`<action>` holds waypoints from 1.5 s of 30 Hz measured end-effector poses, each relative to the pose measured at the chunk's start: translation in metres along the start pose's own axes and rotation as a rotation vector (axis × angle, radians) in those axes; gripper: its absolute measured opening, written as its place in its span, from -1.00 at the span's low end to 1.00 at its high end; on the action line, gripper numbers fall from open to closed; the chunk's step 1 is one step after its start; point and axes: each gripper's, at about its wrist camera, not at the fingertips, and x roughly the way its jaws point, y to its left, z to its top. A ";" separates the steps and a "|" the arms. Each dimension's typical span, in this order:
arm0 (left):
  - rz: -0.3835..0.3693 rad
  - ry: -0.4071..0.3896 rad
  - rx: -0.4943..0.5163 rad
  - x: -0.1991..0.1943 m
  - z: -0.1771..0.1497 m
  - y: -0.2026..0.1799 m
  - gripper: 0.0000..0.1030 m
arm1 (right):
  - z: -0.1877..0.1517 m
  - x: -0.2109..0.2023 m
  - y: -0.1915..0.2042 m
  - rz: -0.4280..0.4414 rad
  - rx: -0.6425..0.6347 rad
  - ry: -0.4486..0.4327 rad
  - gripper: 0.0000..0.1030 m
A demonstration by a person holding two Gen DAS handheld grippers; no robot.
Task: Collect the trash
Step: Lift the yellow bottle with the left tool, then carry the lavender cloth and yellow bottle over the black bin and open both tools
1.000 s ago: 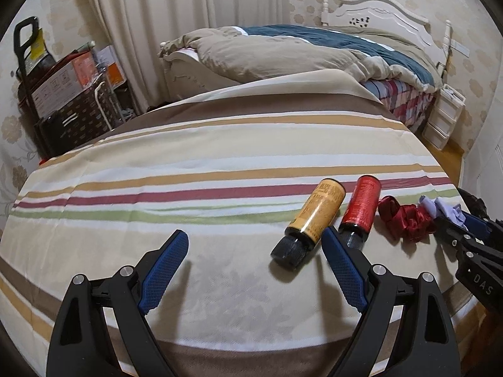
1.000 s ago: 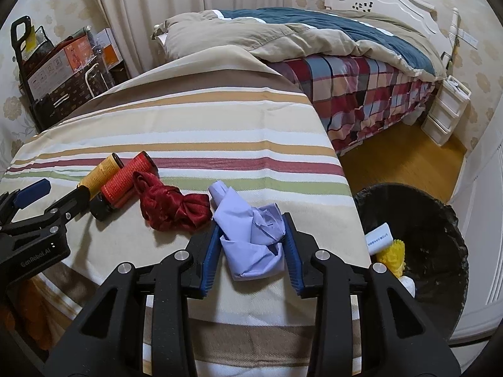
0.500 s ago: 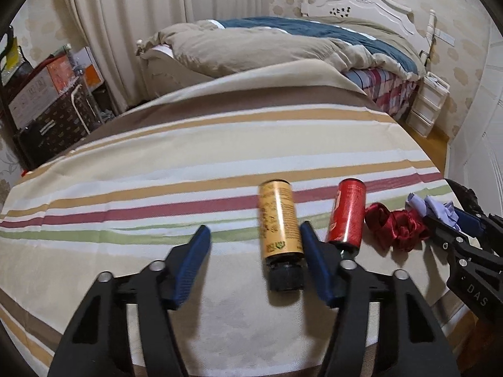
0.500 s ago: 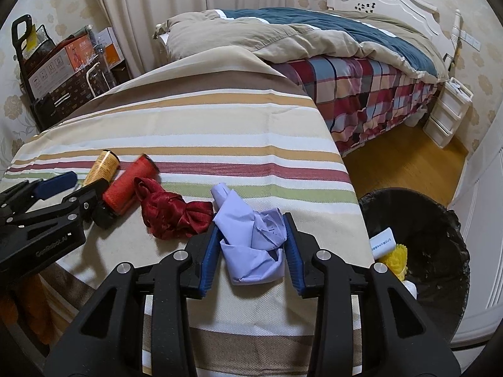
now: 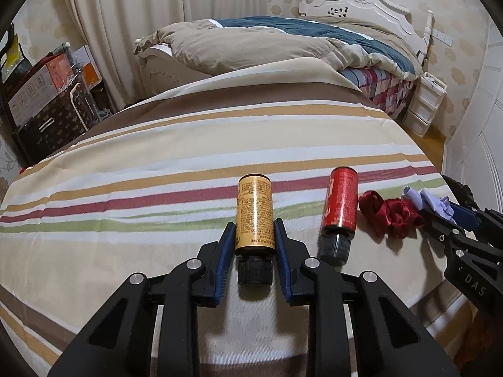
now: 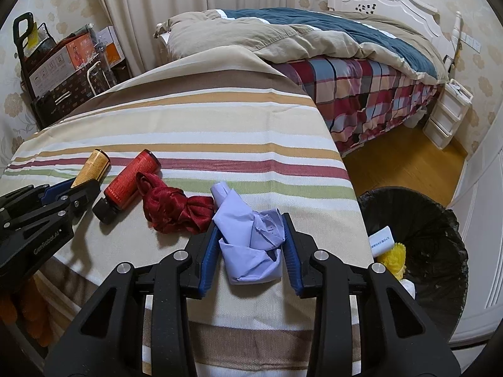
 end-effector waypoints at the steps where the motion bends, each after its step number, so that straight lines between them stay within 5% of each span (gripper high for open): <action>1: 0.000 -0.001 -0.005 -0.002 -0.002 0.001 -0.47 | -0.001 -0.001 0.000 0.002 0.003 -0.001 -0.31; 26: -0.011 -0.055 -0.079 -0.053 -0.043 -0.007 -0.47 | -0.049 -0.054 -0.014 0.042 0.041 -0.052 -0.32; 45: -0.059 -0.166 -0.029 -0.100 -0.052 -0.076 -0.47 | -0.069 -0.100 -0.061 0.008 0.108 -0.140 -0.32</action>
